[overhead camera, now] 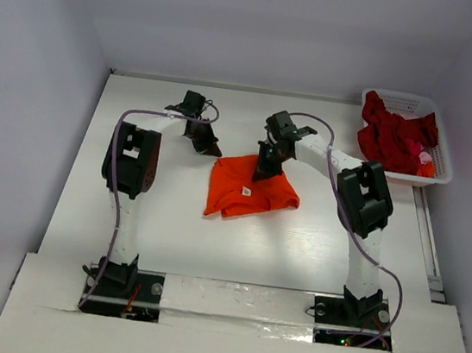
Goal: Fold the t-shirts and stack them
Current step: Fold the tshirt
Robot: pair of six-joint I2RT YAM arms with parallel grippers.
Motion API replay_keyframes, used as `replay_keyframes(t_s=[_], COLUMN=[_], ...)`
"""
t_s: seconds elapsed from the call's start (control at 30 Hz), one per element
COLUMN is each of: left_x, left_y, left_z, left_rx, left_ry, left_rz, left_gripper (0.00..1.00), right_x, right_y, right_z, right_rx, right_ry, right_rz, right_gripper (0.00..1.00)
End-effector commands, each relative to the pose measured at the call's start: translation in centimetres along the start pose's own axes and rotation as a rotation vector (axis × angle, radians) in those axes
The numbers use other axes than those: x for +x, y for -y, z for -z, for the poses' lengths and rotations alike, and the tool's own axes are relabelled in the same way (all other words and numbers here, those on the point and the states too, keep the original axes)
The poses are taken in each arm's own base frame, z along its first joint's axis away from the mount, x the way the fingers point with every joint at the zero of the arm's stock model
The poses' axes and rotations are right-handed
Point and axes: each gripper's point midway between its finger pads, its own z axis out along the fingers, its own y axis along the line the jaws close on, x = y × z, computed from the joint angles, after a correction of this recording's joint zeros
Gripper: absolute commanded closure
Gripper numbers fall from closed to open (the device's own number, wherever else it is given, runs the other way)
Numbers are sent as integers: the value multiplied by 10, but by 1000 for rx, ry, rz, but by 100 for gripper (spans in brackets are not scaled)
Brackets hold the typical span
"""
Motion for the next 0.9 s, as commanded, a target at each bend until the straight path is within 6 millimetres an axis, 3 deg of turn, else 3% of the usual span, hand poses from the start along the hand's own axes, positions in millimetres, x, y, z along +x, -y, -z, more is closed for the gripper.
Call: replay_keyframes(t_s=[0.0,0.2,0.33,0.47,0.67,0.8,0.87], left_x=[-17,-27,-29,-17,-2,28,39], left_y=[11,20,26,21,35,55,55], left_z=[8,23,46,52,78,69,59], left_rx=[18,34,46,45,85,112,107], left_ry=[19,46,83,60,77,25,0], left_rz=[-20,-38,-54,-58,-88,-147,-151], left_gripper=[100,100,100,100,100,100,100], right_x=[-28,-39,-39,-41,-41,-26,-18], right_y=[3,-2,-8,-16,-30,-30,-24], right_z=[9,18,32,51,82,91,90], right_rx=[-14,-30,-51,-63,-94,-78,-69], right_ry=[44,58,84,105,136,143,139], right_rz=[6,33,44,55,72,88,81], right_gripper=[100,100,100,100,100,100,100])
